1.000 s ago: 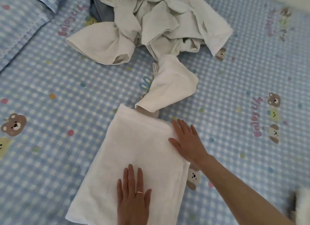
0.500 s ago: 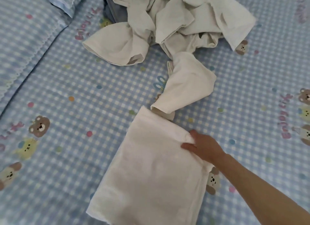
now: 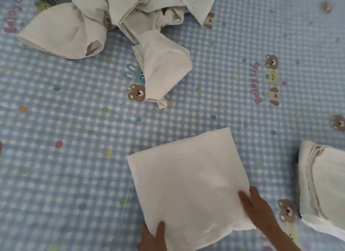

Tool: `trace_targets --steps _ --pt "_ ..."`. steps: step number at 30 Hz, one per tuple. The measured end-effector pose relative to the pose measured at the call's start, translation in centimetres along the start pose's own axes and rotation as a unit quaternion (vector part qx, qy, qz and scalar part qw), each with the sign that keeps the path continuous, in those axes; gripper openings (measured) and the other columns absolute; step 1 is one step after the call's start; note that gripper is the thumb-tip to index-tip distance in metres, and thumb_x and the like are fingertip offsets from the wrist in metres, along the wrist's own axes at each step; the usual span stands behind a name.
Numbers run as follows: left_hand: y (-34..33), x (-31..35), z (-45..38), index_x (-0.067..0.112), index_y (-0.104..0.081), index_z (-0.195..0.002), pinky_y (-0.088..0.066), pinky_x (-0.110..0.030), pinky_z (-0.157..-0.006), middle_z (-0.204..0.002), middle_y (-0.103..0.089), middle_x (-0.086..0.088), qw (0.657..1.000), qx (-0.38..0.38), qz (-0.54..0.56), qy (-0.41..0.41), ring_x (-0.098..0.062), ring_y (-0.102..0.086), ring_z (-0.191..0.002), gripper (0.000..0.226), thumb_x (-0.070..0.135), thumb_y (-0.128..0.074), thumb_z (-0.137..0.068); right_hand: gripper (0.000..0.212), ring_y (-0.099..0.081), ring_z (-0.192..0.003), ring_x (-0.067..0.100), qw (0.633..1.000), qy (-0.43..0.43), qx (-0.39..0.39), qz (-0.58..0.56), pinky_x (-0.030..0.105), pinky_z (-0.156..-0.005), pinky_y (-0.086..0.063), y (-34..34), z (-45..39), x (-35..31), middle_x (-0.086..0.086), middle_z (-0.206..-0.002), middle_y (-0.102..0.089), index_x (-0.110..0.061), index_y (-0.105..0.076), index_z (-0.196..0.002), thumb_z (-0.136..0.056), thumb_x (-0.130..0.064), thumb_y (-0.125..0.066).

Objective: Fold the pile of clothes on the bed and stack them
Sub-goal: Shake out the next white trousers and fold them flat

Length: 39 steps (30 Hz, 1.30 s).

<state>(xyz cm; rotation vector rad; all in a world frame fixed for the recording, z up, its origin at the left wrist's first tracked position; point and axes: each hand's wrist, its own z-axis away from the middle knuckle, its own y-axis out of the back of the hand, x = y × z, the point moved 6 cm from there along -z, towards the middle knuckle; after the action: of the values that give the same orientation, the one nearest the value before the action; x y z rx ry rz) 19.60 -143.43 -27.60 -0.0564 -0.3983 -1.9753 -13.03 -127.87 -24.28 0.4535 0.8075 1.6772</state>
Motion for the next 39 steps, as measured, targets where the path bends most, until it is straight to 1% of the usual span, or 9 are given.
trace_targets --steps 1,6,10,15,18,24,29,33,39 --pt "-0.3 -2.7 1.0 -0.011 -0.050 -0.124 -0.043 -0.043 -0.085 -0.116 -0.059 -0.032 0.998 0.041 0.004 0.038 -0.044 -0.058 -0.103 0.053 -0.006 -0.071 -0.076 0.019 -0.063 -0.081 0.035 1.000 0.009 0.011 -0.003 0.040 -0.069 -0.046 -0.1 0.9 0.0 0.009 -0.077 -0.061 -0.020 -0.035 -0.095 -0.097 -0.037 -0.043" --pt "1.2 2.6 6.3 -0.009 -0.054 -0.111 -0.039 -0.029 -0.053 -0.084 -0.064 -0.028 0.962 0.108 -0.099 -0.232 -0.026 -0.055 -0.060 0.034 -0.003 -0.067 -0.080 0.019 -0.060 -0.068 0.032 0.993 0.058 0.099 -0.035 0.041 -0.063 -0.048 2.5 4.4 -2.7 0.001 -0.063 -0.057 -0.023 -0.034 -0.084 -0.097 -0.033 -0.043" --pt "0.2 9.7 10.5 -0.004 -0.053 -0.125 -0.047 -0.044 -0.079 -0.107 -0.063 -0.033 0.925 0.131 -0.104 -0.342 -0.046 -0.062 -0.091 0.047 0.010 -0.070 -0.083 0.021 -0.060 -0.069 0.031 0.981 0.111 0.150 -0.060 0.035 -0.057 -0.039 7.1 5.8 -4.0 -0.005 -0.065 -0.052 -0.027 -0.032 -0.082 -0.096 -0.033 -0.046" --pt "-6.8 15.7 16.5 0.010 -0.051 -0.129 -0.044 -0.039 -0.087 -0.117 -0.064 -0.016 0.897 0.064 -0.103 -0.425 -0.035 -0.060 -0.104 0.043 0.023 -0.062 -0.089 0.013 -0.061 -0.072 0.036 0.956 0.112 0.235 -0.135 0.034 -0.059 -0.039 15.4 5.3 0.1 0.005 -0.072 -0.063 -0.015 -0.046 -0.092 -0.095 -0.026 -0.051" --pt "-13.8 18.7 20.0 0.020 -0.052 -0.112 -0.042 -0.027 -0.071 -0.092 -0.064 0.011 0.869 0.004 -0.094 -0.486 -0.022 -0.059 -0.090 0.021 0.022 -0.057 -0.092 0.013 -0.061 -0.069 0.037 0.933 0.119 0.287 -0.180 0.039 -0.059 -0.045 21.5 3.1 4.2 0.004 -0.069 -0.062 -0.014 -0.045 -0.087 -0.094 -0.022 -0.052" --pt "-31.5 25.1 24.3 0.018 -0.050 -0.100 -0.041 -0.019 -0.062 -0.084 -0.061 0.007 0.812 -0.071 -0.128 -0.565 -0.011 -0.058 -0.076 0.005 0.021 -0.049 -0.096 0.016 -0.060 -0.068 0.030 0.909 0.123 0.351 -0.188 0.032 -0.057 -0.036 34.0 -5.8 12.9 -0.007 -0.067 -0.053 -0.017 -0.041 -0.084 -0.096 -0.023 -0.050" --pt "-44.5 30.1 25.2 0.014 -0.050 -0.108 -0.042 -0.024 -0.070 -0.091 -0.060 0.006 0.789 -0.102 -0.124 -0.593 -0.010 -0.056 -0.080 0.012 0.018 -0.046 -0.097 0.013 -0.058 -0.072 0.035 0.891 0.122 0.383 -0.211 0.035 -0.062 -0.040 42.2 -14.1 18.3 0.011 -0.076 -0.060 -0.012 -0.043 -0.090 -0.096 -0.021 -0.050" --pt "-50.9 30.3 20.9 0.007 -0.047 -0.118 -0.038 -0.029 -0.078 -0.102 -0.058 -0.003 0.831 -0.079 -0.129 -0.536 -0.026 -0.058 -0.096 0.023 0.016 -0.045 -0.097 0.015 -0.056 -0.081 0.032 0.887 0.101 0.383 -0.236 0.032 -0.070 -0.037 44.3 -20.9 21.9 0.016 -0.093 -0.062 -0.007 -0.048 -0.104 -0.095 -0.019 -0.051" --pt "-56.2 24.1 10.5 0.002 -0.041 -0.124 -0.043 -0.031 -0.084 -0.121 -0.054 -0.013 0.872 -0.095 -0.310 -0.365 -0.028 -0.053 -0.106 0.034 0.009 -0.049 -0.091 0.033 -0.055 -0.110 0.037 0.971 0.008 0.208 -0.119 0.037 -0.086 -0.041 37.5 -31.2 25.9 0.024 -0.122 -0.057 0.000 -0.044 -0.125 -0.096 -0.015 -0.049"
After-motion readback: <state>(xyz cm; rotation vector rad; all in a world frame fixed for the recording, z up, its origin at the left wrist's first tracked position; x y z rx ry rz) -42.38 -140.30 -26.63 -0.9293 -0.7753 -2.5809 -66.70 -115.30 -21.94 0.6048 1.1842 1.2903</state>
